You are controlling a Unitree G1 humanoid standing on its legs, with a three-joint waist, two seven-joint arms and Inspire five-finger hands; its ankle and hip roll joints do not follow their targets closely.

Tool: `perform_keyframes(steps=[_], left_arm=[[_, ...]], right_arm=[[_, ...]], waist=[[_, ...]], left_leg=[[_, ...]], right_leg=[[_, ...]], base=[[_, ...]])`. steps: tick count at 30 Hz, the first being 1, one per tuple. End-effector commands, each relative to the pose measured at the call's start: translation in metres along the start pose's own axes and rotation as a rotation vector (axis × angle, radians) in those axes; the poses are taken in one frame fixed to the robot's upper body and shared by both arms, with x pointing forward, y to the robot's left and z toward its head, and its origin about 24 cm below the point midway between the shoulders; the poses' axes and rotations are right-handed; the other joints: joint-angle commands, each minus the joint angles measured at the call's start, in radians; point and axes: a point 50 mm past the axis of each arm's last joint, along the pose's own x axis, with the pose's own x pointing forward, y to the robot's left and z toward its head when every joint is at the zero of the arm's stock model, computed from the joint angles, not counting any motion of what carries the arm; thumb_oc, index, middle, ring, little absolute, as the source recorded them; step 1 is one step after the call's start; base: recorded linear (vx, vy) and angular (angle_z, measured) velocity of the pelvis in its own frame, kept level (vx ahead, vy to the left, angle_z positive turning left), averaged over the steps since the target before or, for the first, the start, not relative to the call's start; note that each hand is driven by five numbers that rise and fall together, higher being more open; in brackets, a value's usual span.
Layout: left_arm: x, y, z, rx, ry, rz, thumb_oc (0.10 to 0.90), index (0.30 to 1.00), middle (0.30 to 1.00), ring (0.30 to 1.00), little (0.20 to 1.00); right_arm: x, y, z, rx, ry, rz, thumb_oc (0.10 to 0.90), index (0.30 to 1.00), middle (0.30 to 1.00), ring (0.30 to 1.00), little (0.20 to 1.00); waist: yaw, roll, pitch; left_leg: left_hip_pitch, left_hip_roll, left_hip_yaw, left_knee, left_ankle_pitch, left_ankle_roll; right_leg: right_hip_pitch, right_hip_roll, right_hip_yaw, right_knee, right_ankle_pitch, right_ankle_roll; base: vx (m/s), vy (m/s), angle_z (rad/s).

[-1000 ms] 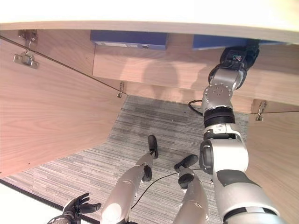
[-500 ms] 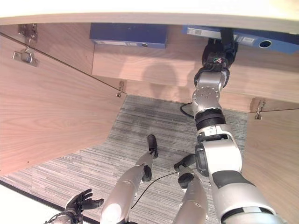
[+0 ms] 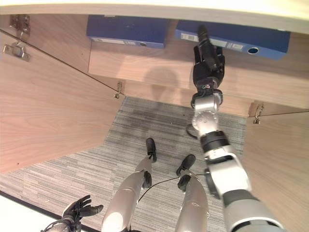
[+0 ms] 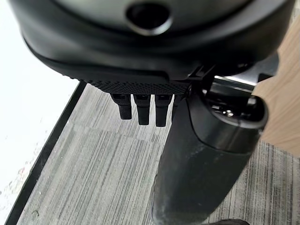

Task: Put the empty folder in the office cabinet

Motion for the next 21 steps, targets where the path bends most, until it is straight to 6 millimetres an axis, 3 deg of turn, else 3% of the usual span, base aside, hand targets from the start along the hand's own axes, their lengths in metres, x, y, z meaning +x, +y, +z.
perform_keyframes(steps=[1,4,7,8,9,13,19,20,21], left_arm=[[-0.022,0.041,-0.05,0.09,0.181,0.059,0.8,0.9,0.9,0.9,0.9],[-0.024,0.043,-0.052,0.104,0.192,0.034,0.8,0.9,0.9,0.9,0.9],[-0.025,0.046,-0.052,0.12,0.199,0.01,0.8,0.9,0.9,0.9,0.9],[-0.026,0.053,-0.054,0.14,0.227,0.019,0.8,0.9,0.9,0.9,0.9],[-0.025,0.055,-0.056,0.142,0.241,0.022,0.8,0.9,0.9,0.9,0.9],[-0.024,0.054,-0.055,0.152,0.245,0.022,0.8,0.9,0.9,0.9,0.9],[-0.023,0.055,-0.053,0.146,0.236,0.036,0.8,0.9,0.9,0.9,0.9],[-0.023,0.056,-0.052,0.145,0.23,0.041,0.8,0.9,0.9,0.9,0.9],[-0.023,0.059,-0.05,0.135,0.222,0.066,0.8,0.9,0.9,0.9,0.9]], right_arm=[[0.008,0.063,0.002,-0.145,0.044,0.331,0.8,0.9,0.9,0.9,0.9],[0.012,0.059,0.002,-0.283,0.109,0.339,0.8,0.9,0.9,0.9,0.9],[0.016,0.04,0.001,-0.544,0.22,0.304,0.8,0.9,0.9,0.9,0.9],[0.019,0.017,0.01,-0.859,0.306,0.232,0.8,0.9,0.9,0.9,0.9],[0.021,0.003,0.018,-1.008,0.354,0.179,0.8,0.9,0.9,0.9,0.9],[0.022,-0.014,0.029,-1.098,0.389,0.087,0.8,0.9,0.9,0.9,0.9],[0.027,-0.018,0.061,-1.233,0.328,-0.043,0.8,0.9,0.9,0.9,0.9],[0.029,-0.014,0.066,-1.318,0.317,-0.05,0.8,0.9,0.9,0.9,0.9],[0.033,-0.005,0.08,-1.517,0.286,-0.072,0.8,0.9,0.9,0.9,0.9]], waist=[[0.011,-0.042,-0.027],[0.013,-0.043,-0.026],[0.016,-0.047,-0.028],[0.014,-0.057,-0.031],[0.01,-0.062,-0.031],[0.005,-0.065,-0.028],[0.006,-0.065,-0.026],[0.005,-0.067,-0.025],[0.007,-0.071,-0.025]], left_leg=[[0.087,0.026,0.079,0.057,-0.169,-0.113],[0.091,0.024,0.082,0.048,-0.164,-0.114],[0.095,0.023,0.086,0.039,-0.158,-0.114],[0.096,0.021,0.084,0.034,-0.152,-0.116],[0.097,0.02,0.083,0.028,-0.147,-0.117],[0.101,0.017,0.08,0.017,-0.141,-0.117],[0.102,0.012,0.083,0.0,-0.133,-0.116],[0.102,0.012,0.084,-0.002,-0.132,-0.116],[0.099,0.011,0.084,-0.004,-0.129,-0.117]], right_leg=[[0.094,-0.01,-0.106,-0.319,0.21,0.11],[0.097,-0.007,-0.108,-0.329,0.219,0.114],[0.097,-0.007,-0.11,-0.337,0.228,0.118],[0.096,-0.003,-0.108,-0.343,0.232,0.12],[0.096,0.0,-0.108,-0.348,0.235,0.121],[0.098,0.003,-0.109,-0.356,0.24,0.123],[0.096,0.008,-0.103,-0.371,0.251,0.129],[0.093,0.009,-0.103,-0.373,0.253,0.129],[0.089,0.011,-0.102,-0.379,0.256,0.131]], base=[[0.0,0.0,0.0],[0.0,0.0,0.0],[0.0,0.0,0.0],[0.0,0.0,0.0],[0.0,0.0,0.0],[0.0,0.0,0.0],[0.0,0.0,0.0],[0.0,0.0,0.0],[0.0,0.0,0.0]])
